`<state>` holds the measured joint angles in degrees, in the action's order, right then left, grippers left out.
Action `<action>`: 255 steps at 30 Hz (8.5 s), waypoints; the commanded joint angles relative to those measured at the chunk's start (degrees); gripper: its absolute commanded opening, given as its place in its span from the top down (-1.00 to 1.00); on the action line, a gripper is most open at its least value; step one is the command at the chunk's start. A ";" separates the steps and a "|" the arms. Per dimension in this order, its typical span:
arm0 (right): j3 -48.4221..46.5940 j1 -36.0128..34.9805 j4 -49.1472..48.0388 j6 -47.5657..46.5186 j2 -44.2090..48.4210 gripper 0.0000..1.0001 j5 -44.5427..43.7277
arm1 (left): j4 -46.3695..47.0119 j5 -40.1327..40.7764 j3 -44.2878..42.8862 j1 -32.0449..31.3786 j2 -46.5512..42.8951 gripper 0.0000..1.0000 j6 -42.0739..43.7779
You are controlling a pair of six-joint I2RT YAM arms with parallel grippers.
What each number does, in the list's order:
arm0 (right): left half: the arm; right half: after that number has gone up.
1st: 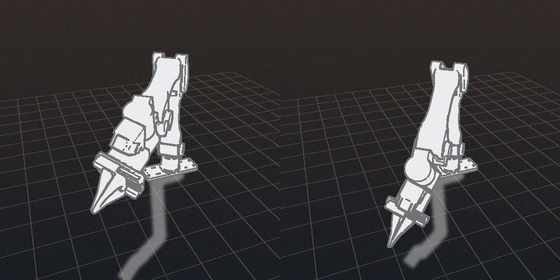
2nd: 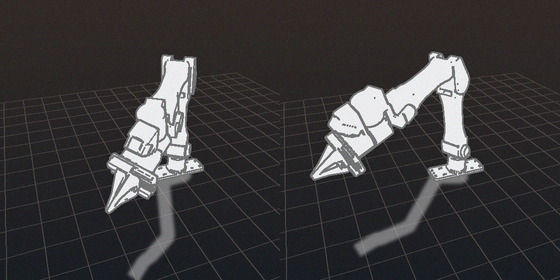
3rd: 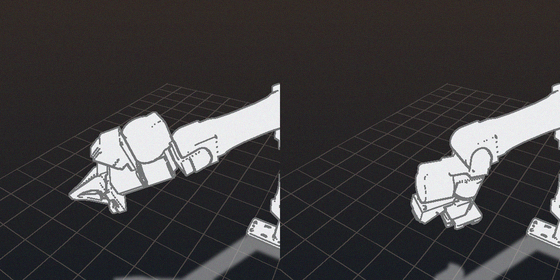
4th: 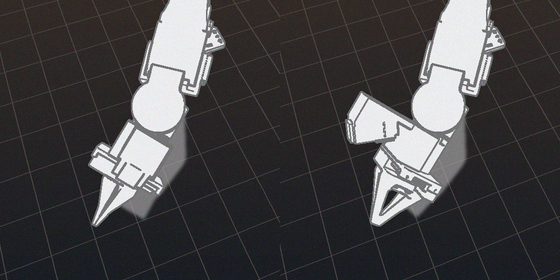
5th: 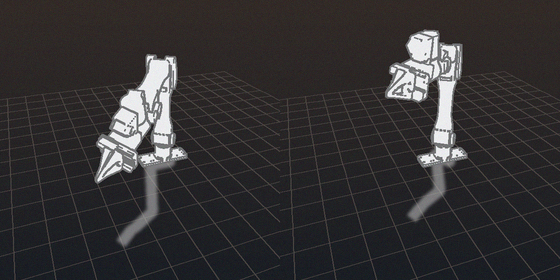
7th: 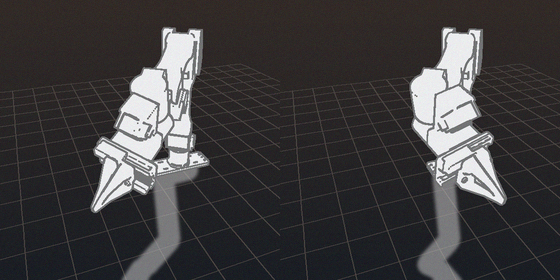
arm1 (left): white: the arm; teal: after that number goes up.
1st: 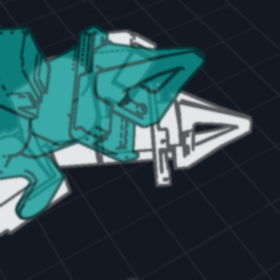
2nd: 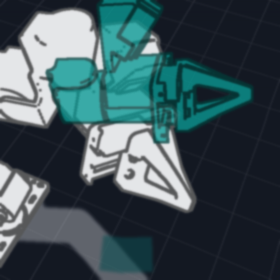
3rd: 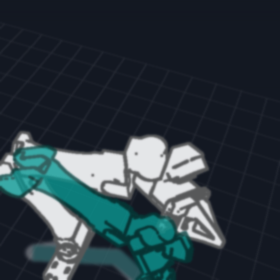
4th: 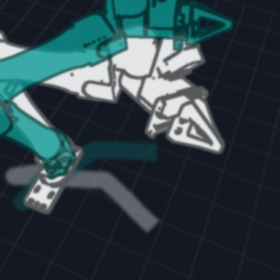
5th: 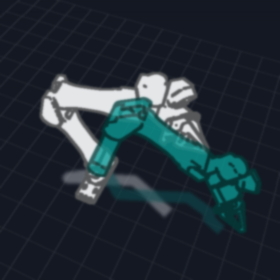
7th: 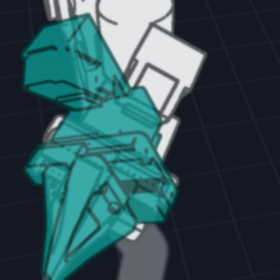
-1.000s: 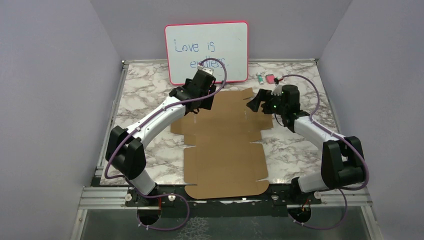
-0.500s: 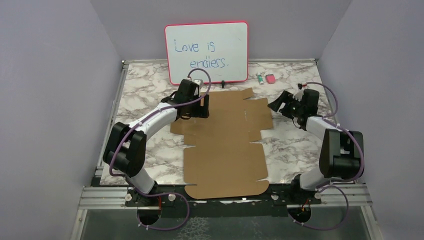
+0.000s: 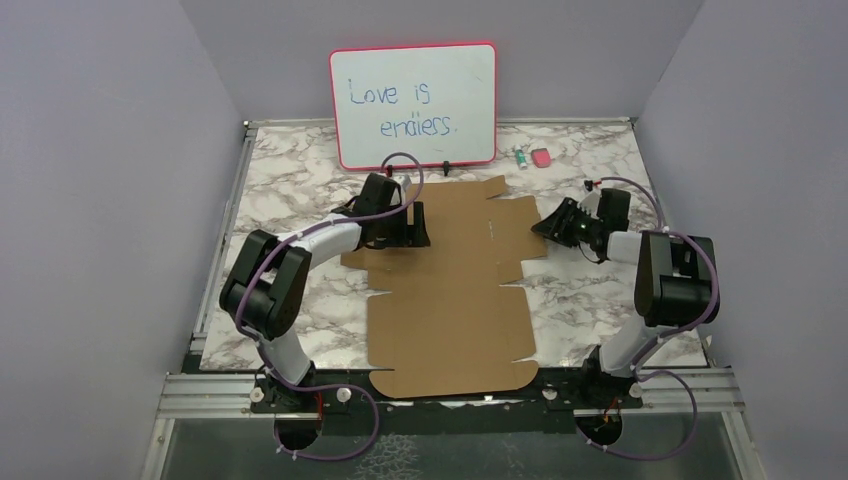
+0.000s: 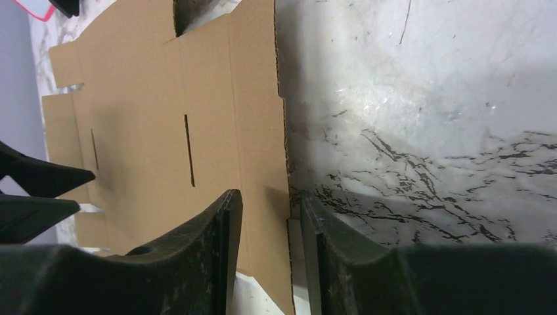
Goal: Fold the paper box
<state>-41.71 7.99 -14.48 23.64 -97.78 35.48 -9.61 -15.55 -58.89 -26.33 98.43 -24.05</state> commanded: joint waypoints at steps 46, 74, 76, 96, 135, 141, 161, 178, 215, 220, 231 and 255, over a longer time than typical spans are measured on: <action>-27.25 -49.35 37.31 -11.30 -0.85 0.79 -63.07 | 14.87 -6.40 11.23 -0.06 1.08 -0.67 -8.55; -17.93 -39.15 28.07 -16.95 11.76 0.00 -58.03 | -10.08 -7.48 0.26 26.47 -13.35 -0.89 8.48; -17.84 -38.16 26.66 -17.48 12.87 -0.13 -55.59 | -10.15 -9.76 -0.93 28.45 -10.63 -0.88 8.50; -22.26 -33.48 21.25 -25.25 7.43 -0.71 -36.07 | -11.30 -21.44 -12.48 29.37 9.59 -0.14 10.49; -60.73 -24.28 45.70 -54.31 -19.41 -0.80 3.94 | -7.74 -19.08 -6.51 21.94 -12.48 1.00 23.43; -65.63 -22.12 50.32 -55.33 -23.50 -0.70 14.40 | -6.86 -19.19 -5.78 21.36 -13.69 1.00 23.61; -76.40 -21.71 66.36 -59.98 -33.10 -0.04 23.38 | -5.64 -19.46 -5.18 21.22 -14.85 1.00 23.08; -66.06 -21.77 58.53 -59.77 -19.36 0.98 17.82 | -5.21 -17.58 -5.45 22.13 -12.50 0.87 18.90; -51.04 -23.07 47.35 -74.18 1.55 0.97 11.32 | -1.27 -20.06 -10.44 24.90 -11.10 -0.33 6.81; -49.09 -24.18 43.30 -78.27 4.02 0.92 8.28 | -0.81 -17.83 -9.73 24.90 -13.92 -0.39 6.64; -44.09 -29.18 40.24 -87.15 8.20 0.90 2.35 | -2.23 -11.49 -6.10 24.92 -19.00 -0.56 8.41; -17.41 -41.96 23.34 -94.58 20.29 0.90 -18.60 | -4.17 -5.36 6.02 25.18 -27.31 -0.60 11.06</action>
<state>-62.46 -32.40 11.57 -69.91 -79.99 21.43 -13.54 -20.91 -54.19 -1.54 73.17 -13.82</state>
